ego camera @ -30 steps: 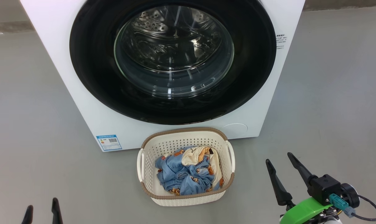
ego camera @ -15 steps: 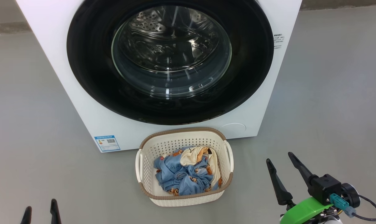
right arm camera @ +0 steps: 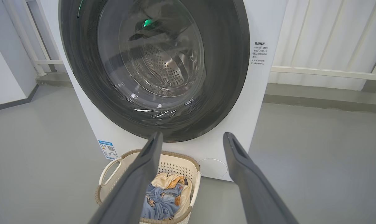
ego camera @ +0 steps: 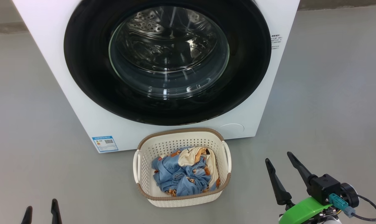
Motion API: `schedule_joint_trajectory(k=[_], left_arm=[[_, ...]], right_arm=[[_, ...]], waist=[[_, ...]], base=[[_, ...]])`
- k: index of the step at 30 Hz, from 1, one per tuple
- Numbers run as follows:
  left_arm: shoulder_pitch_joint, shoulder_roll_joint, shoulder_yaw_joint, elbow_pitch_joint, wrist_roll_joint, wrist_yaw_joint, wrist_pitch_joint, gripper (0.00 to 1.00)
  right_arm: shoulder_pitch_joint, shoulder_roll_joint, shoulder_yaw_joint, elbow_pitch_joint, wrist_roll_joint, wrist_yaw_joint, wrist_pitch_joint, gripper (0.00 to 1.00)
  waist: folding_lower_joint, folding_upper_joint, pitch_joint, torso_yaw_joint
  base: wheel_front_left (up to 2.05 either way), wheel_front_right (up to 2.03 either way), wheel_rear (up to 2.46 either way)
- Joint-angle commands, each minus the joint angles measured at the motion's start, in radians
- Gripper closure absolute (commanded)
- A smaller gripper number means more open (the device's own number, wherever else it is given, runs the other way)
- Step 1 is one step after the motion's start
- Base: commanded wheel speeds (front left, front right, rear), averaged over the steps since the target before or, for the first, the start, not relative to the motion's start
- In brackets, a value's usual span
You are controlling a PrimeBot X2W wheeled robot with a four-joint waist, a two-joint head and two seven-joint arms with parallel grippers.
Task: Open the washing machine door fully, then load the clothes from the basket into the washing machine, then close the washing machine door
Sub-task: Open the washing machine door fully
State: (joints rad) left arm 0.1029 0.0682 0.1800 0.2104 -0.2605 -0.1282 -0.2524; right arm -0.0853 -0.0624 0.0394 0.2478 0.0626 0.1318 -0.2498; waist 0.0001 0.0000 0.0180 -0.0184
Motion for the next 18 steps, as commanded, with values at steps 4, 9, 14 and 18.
schedule_joint_trajectory(k=[4,9,14,18], left_arm=[[-0.024,0.016,0.034,-0.031,0.007,-0.003,-0.009,0.0],[-0.025,0.017,0.036,-0.031,0.007,-0.003,-0.009,0.0],[-0.026,0.017,0.037,-0.032,0.008,-0.003,-0.009,0.0],[-0.026,0.017,0.039,-0.031,0.009,-0.003,-0.009,0.0]], right_arm=[[-0.03,0.002,0.021,-0.025,0.003,-0.001,-0.012,0.0],[-0.03,0.003,0.02,-0.025,0.003,-0.001,-0.012,0.0],[-0.03,0.003,0.021,-0.026,0.003,-0.001,-0.012,0.0],[-0.03,0.004,0.024,-0.026,0.004,-0.001,-0.012,0.0]], waist=[[0.0,0.0,0.001,-0.002],[0.0,0.0,0.003,-0.003],[0.0,0.0,0.004,-0.003],[0.0,0.0,0.006,-0.003]], base=[[0.82,0.82,-1.65],[1.15,1.15,-2.31],[1.23,1.23,-2.46],[1.23,1.23,-2.46]])
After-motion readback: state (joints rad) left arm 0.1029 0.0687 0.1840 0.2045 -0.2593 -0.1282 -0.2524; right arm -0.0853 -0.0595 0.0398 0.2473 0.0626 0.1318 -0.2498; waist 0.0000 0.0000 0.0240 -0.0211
